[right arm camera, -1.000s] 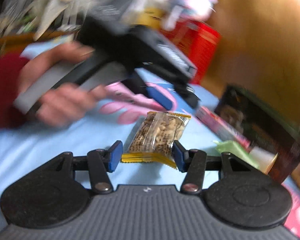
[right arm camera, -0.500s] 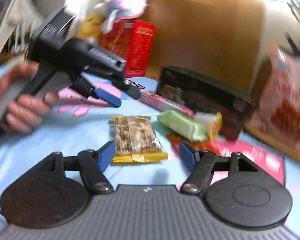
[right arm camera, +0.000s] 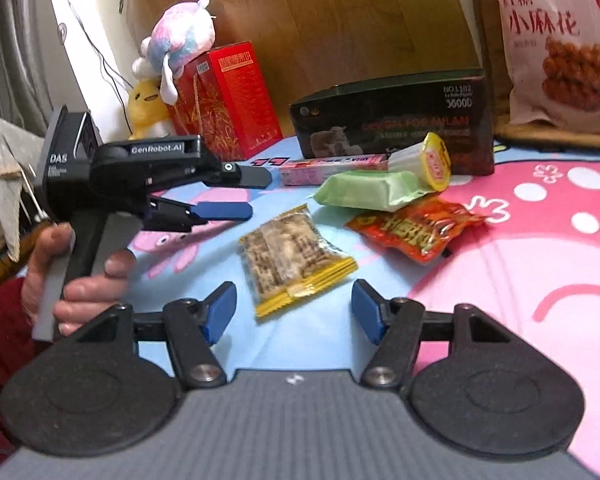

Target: Organize snacks

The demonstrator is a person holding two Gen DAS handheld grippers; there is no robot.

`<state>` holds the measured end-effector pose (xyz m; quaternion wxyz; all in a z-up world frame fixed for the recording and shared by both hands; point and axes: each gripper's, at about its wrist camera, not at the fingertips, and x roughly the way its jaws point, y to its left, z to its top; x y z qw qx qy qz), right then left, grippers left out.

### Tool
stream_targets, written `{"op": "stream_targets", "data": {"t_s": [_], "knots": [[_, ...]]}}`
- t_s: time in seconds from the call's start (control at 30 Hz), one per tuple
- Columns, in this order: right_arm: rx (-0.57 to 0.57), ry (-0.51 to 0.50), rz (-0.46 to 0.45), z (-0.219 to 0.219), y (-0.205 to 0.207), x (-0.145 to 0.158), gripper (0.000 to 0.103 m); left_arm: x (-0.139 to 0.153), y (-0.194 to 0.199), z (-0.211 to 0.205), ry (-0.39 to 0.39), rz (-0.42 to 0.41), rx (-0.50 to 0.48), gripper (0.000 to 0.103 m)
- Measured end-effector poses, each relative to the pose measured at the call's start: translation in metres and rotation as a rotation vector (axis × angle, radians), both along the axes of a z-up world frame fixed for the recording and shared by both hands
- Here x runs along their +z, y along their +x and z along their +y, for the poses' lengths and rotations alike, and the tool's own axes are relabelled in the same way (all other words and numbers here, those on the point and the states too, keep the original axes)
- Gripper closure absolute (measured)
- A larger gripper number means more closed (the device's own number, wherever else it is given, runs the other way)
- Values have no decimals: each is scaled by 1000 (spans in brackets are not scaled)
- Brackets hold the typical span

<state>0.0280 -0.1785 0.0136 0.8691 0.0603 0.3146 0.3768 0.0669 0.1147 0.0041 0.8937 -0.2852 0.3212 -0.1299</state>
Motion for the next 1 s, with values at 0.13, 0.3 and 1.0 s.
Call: {"op": "stream_targets", "data": {"t_s": [0.13,0.3,1.0], "knots": [[4,39,33,1,5,0,38,-1,1,0,0,1,-5,43],[-1,61,43,0,7,-1,38,-1,1,0,0,0,-5,43],[5,83,38,-1,6,-3,32,-1,0,-1,-1,-2,-5,43]]}}
